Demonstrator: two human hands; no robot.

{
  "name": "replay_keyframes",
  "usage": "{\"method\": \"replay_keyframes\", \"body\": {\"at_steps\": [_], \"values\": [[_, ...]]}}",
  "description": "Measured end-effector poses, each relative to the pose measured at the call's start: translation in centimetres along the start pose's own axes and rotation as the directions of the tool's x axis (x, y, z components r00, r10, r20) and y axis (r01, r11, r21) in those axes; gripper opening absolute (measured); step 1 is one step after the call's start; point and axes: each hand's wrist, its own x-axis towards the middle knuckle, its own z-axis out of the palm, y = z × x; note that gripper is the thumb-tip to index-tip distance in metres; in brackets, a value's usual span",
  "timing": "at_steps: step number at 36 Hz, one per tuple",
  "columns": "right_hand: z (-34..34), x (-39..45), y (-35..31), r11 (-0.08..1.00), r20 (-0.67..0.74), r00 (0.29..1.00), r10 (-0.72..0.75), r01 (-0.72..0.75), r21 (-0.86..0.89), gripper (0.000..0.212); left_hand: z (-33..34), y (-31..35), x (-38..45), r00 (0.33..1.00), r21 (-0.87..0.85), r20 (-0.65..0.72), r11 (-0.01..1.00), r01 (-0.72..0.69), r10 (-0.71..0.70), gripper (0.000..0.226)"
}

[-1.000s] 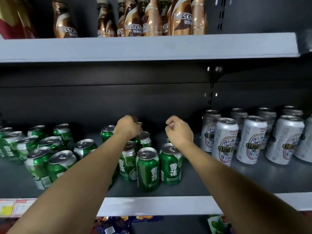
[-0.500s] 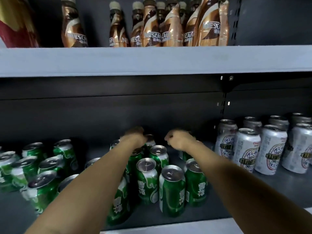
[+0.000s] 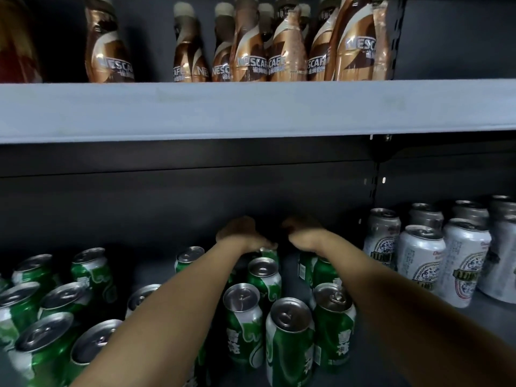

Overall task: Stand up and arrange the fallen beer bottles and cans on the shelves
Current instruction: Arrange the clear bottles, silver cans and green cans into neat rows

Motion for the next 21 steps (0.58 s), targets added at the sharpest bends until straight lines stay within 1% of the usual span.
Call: {"method": "replay_keyframes", "body": {"at_steps": [3,7,8,11,13,15,17,21], "values": [[-0.2,-0.1,0.6,0.998,0.021,1.0,-0.014,0.013,0.054,0.046,-0.1,1.3,0.3,1.0,-0.009,-0.003,1.0,-0.021,0.021,0.072],[0.1,0.1,1.6,0.981,0.142,0.99,-0.003,-0.024,0.19,0.077,0.1,2.2,0.9,1.0,-0.003,-0.021,1.0,-0.023,0.023,0.07],[0.3,0.2,1.7,0.979,0.162,0.987,0.002,-0.034,0.199,0.081,0.2,2.3,1.0,0.999,0.004,-0.034,1.0,-0.021,0.022,0.07],[0.8,0.8,1.7,0.979,0.151,0.989,-0.007,-0.024,0.202,0.089,0.2,2.6,1.1,0.998,0.052,-0.067,0.999,-0.013,0.016,0.067],[0.8,1.1,1.6,0.983,0.146,0.989,-0.024,-0.003,0.182,0.091,0.1,2.9,0.9,0.996,0.089,-0.092,0.996,-0.004,0.013,0.065],[0.7,1.3,1.5,0.992,0.166,0.986,-0.034,0.013,0.122,0.09,0.4,3.1,0.6,0.995,0.115,-0.103,0.993,0.002,0.01,0.062],[0.7,1.5,1.5,0.998,0.194,0.981,-0.01,-0.001,0.056,0.09,0.8,3.3,0.4,0.995,0.143,-0.104,0.99,0.006,0.009,0.059],[1.1,1.9,1.7,0.998,0.21,0.976,0.054,-0.043,-0.054,0.094,1.6,3.8,0.1,0.995,0.221,-0.093,0.975,0.004,0.017,0.063]]}}
